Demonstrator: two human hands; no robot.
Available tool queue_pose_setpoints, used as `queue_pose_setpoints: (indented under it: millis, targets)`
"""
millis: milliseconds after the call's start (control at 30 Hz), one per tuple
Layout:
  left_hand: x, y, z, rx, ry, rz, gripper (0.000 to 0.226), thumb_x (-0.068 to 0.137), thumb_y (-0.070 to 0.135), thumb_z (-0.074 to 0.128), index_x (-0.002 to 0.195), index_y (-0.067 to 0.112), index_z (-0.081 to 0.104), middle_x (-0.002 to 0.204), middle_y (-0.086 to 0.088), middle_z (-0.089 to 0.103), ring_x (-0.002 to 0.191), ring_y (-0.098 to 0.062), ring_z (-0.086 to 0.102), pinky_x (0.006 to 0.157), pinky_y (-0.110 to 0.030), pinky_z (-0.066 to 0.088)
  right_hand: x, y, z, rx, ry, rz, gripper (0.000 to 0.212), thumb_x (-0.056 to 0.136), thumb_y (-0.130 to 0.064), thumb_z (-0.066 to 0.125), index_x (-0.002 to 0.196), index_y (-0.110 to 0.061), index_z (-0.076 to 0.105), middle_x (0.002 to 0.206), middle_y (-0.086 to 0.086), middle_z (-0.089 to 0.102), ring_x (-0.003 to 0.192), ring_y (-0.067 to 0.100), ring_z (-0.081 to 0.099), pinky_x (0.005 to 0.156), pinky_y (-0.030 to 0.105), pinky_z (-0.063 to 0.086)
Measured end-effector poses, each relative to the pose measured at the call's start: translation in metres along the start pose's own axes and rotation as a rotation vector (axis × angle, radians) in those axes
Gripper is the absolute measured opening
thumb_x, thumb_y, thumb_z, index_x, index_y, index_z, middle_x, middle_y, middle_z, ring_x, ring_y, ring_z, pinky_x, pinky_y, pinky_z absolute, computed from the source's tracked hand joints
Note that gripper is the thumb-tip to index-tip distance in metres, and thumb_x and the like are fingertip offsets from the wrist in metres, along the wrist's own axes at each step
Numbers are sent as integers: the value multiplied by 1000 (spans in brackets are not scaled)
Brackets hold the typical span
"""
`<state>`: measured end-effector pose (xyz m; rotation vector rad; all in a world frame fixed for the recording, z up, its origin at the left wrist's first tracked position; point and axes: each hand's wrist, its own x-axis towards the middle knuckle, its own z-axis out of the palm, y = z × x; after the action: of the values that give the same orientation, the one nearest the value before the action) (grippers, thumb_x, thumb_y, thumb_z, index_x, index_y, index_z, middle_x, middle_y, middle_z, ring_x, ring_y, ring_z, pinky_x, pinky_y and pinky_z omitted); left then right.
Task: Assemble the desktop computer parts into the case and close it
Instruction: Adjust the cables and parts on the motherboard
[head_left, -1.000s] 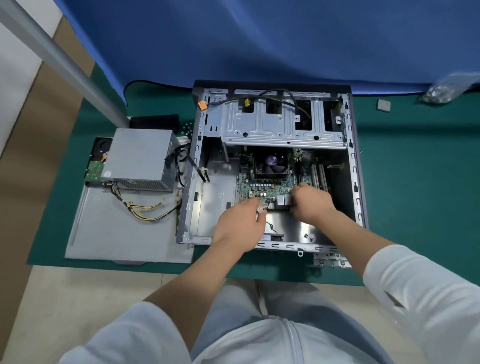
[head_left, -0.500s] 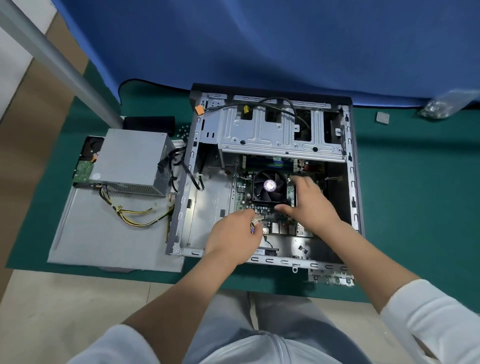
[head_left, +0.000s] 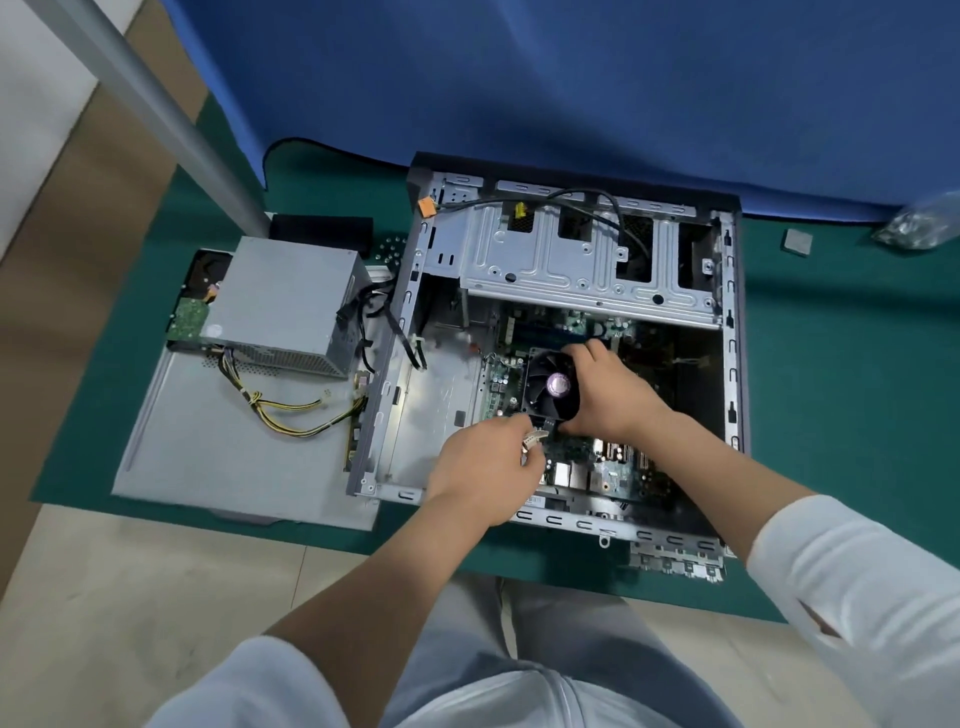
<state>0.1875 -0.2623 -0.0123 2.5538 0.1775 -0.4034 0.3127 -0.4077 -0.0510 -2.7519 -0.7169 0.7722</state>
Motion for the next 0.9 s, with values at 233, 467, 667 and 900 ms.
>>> queue_pose_setpoints:
  millis: [233, 467, 667, 900]
  targets:
    - [1, 0, 1, 2, -2, 25, 16, 93, 35, 45, 99, 25, 55, 90, 8, 61, 87, -16, 58, 63, -27, 42, -13, -2, 5, 34, -14, -15, 98, 69, -32, 82, 145, -15, 22, 139, 7, 30, 127, 29, 35, 92, 41, 45]
    - [3, -32, -39, 55, -27, 228, 35, 98, 41, 37, 123, 25, 56, 122, 7, 60, 110, -9, 54, 102, -25, 37, -12, 7, -22, 85, -251, -35, 107, 76, -28, 79, 153, -21, 4, 152, 5, 18, 136, 26, 33, 106, 37, 38]
    - [18, -64, -74, 580, -129, 434, 40, 99, 34, 31, 78, 19, 62, 71, 6, 60, 70, -14, 54, 86, -31, 42, -1, -10, -30, -5, -354, -61, 102, 84, -41, 67, 152, -23, -6, 155, 6, 12, 143, 27, 13, 113, 43, 27]
    - [26, -66, -66, 677, -86, 465, 37, 87, 31, 29, 54, 21, 42, 48, 6, 43, 49, -14, 45, 70, -27, 34, -1, -21, 0, -240, -146, -55, 111, 76, -44, 74, 152, -19, -3, 147, 11, 25, 136, 30, 25, 105, 47, 35]
